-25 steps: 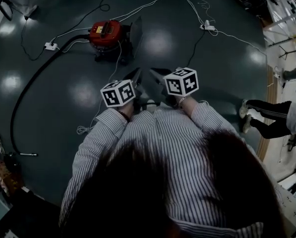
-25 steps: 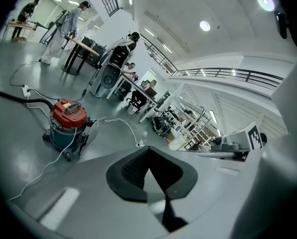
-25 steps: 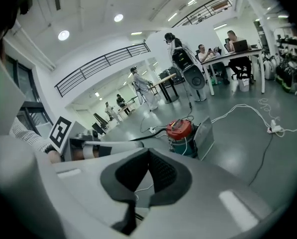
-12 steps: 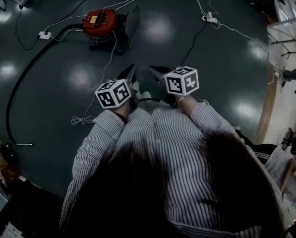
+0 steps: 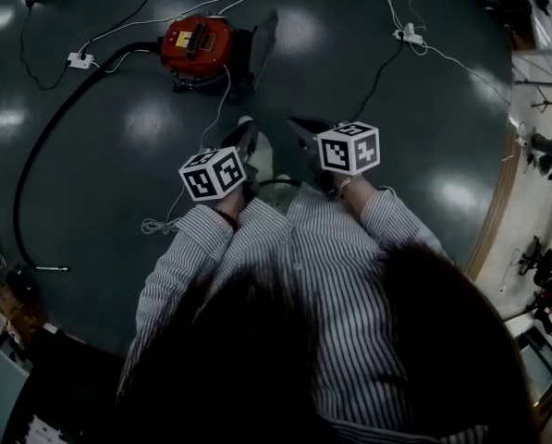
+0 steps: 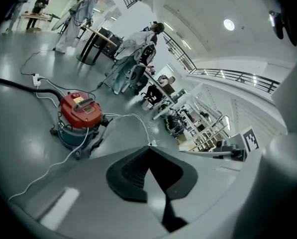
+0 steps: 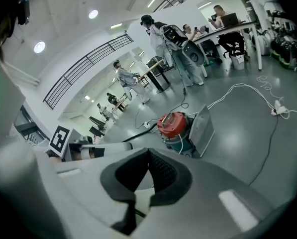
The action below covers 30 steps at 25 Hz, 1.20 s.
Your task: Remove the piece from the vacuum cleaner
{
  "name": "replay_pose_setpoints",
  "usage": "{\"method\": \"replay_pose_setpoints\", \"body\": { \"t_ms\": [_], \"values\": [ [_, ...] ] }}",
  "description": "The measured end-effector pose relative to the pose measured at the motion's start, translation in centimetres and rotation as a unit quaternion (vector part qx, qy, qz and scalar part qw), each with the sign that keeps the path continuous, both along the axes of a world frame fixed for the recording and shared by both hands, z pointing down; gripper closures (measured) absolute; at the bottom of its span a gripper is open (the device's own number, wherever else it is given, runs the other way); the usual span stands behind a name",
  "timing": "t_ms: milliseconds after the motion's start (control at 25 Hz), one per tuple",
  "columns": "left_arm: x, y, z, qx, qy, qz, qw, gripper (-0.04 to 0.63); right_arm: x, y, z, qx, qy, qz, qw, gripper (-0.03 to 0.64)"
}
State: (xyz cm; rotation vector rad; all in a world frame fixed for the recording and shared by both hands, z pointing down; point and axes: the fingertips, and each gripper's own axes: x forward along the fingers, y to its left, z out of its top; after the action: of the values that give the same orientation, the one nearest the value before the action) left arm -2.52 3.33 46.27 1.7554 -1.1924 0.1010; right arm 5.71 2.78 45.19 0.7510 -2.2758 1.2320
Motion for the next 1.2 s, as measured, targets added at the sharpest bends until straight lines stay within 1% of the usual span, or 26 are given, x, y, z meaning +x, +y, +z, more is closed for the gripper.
{"method": "replay_pose_setpoints", "body": {
  "t_ms": [80,160,240,280,360,520,640,720,800,920,1080,1200],
  "values": [
    [-1.4,-2.9,-0.3,0.000,0.000,0.007,1.0000,0.588,-0.8,-2.7,-0.2,-0.003,0.003,0.015,1.000,0.614],
    [-2.3,-5.2,-0.6,0.010,-0.012,0.026,0.9995,0.589,-1.6,-5.1,-0.7,-0.005,0.000,0.031,1.000,0.614],
    [-2.1,-6.9,-0.4,0.017,-0.024,0.058,0.9979,0.588,-2.4,-7.0,-1.2,-0.008,-0.010,0.040,0.999,0.614],
    [-1.8,-7.5,-0.1,0.016,-0.025,0.070,0.9971,0.588,-2.7,-7.9,-1.2,-0.007,-0.011,0.042,0.999,0.614],
    [-1.3,-8.5,0.7,0.008,-0.018,0.081,0.9965,0.589,-3.2,-9.1,-0.6,-0.009,-0.005,0.039,0.999,0.614],
    [-0.9,-9.8,2.3,-0.017,-0.008,0.080,0.9966,0.589,-4.5,-10.7,1.3,-0.058,-0.021,0.034,0.997,0.614],
    [-0.5,-10.8,3.6,-0.032,-0.008,0.081,0.9962,0.589,-5.3,-11.7,2.6,-0.072,-0.012,0.019,0.997,0.614],
    [-0.7,-11.8,4.7,-0.035,-0.010,0.074,0.9965,0.589,-5.8,-12.5,3.9,-0.078,-0.005,0.007,0.997,0.614],
    [-1.0,-12.9,6.3,-0.036,-0.014,0.072,0.9967,0.589,-6.4,-13.4,5.6,-0.094,-0.014,0.002,0.995,0.614],
    [-1.4,-14.1,9.3,-0.040,-0.011,0.070,0.9967,0.589,-7.3,-14.7,8.8,-0.125,-0.037,0.004,0.991,0.614],
    [-2.0,-15.6,14.5,-0.042,-0.023,0.053,0.9975,0.589,-7.6,-16.0,14.8,-0.126,-0.019,-0.013,0.992,0.614],
    [-2.3,-16.1,18.9,-0.055,-0.022,0.032,0.9978,0.589,-7.8,-16.1,19.5,-0.143,-0.022,0.003,0.989,0.614]
  ]
}}
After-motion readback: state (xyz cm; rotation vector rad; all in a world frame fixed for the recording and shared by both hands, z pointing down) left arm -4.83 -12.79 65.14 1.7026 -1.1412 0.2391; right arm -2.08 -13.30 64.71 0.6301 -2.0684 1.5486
